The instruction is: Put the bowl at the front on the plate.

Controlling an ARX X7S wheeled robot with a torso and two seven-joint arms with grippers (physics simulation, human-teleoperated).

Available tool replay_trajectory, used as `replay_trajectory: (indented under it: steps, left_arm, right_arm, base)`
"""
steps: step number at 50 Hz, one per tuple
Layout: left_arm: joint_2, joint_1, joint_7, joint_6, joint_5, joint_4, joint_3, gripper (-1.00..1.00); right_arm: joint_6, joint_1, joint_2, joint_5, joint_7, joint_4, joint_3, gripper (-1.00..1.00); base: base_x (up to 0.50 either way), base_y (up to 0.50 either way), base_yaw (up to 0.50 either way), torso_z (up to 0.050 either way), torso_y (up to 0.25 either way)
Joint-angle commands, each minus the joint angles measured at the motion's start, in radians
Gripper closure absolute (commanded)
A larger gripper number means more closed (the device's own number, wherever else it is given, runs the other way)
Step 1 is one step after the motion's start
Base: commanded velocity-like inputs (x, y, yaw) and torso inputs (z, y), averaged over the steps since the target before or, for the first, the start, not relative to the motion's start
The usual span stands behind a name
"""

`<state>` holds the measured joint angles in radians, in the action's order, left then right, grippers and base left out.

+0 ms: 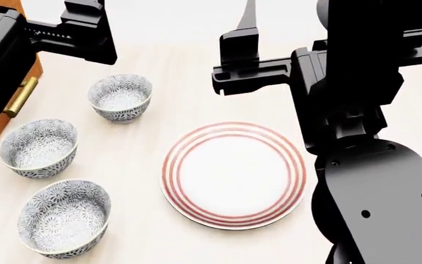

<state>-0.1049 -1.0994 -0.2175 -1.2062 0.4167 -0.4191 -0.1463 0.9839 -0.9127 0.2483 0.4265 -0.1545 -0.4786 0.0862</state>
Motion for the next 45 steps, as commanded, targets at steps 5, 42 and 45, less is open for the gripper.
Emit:
replay_trajectory:
  steps: [5,42,45]
  left_arm:
    - [-0.010,0.007,-0.011,0.012,0.012,0.005,-0.006,-1.00]
    - [-0.021,0.006,-0.041,0.012,0.048,0.010,-0.005,-1.00]
    - [-0.020,0.009,-0.042,0.015,0.050,0.011,-0.007,-1.00]
  right_arm:
    - [-0.004,0.000,0.003,0.006,-0.005,0.004,0.005,-1.00]
    - [-0.020,-0.001,0.009,0.024,-0.013,0.005,0.009,-1.00]
    - [-0.020,-0.002,0.011,0.025,-0.015,0.003,0.010,-1.00]
  base:
    - [0.25,0.00,0.00,0.000,0.000]
    - [0.19,0.00,0.00,0.000,0.000]
    - [0.00,0.00,0.00,0.000,0.000]
